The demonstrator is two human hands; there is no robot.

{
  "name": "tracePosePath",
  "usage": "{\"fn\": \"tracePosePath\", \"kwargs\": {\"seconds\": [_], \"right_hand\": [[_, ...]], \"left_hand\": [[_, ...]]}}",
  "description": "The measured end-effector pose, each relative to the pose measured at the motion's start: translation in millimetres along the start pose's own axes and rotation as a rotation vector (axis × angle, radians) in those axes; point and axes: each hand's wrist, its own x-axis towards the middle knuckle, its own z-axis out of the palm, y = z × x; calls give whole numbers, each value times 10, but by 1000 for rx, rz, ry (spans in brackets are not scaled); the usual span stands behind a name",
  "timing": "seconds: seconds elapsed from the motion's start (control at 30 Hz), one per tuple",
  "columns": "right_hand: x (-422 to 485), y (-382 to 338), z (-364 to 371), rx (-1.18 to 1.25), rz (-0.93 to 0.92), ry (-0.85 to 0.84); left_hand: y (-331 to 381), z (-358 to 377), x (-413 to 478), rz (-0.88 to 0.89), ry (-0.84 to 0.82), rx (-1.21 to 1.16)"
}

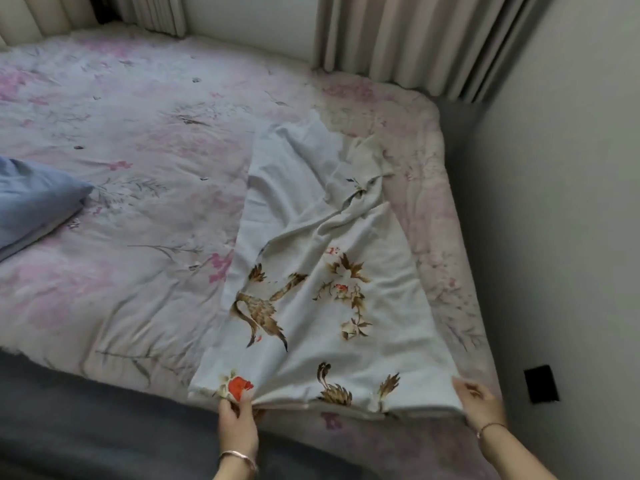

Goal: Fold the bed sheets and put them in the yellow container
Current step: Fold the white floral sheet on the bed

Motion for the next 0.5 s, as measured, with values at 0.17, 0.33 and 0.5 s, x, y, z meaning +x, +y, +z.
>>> {"fn": "tracePosePath", "kwargs": {"seconds": [0.17, 0.33, 0.5], "right_hand": [[-30, 333, 89, -18, 52, -70], [-45, 432, 166, -8, 45, -78], [-207, 386, 62, 93, -80, 37]], "left_hand": [[-26, -84, 66, -62, -42, -101], [231, -62, 269, -71, 52, -188], [360, -155, 225, 193, 215, 41]]}}
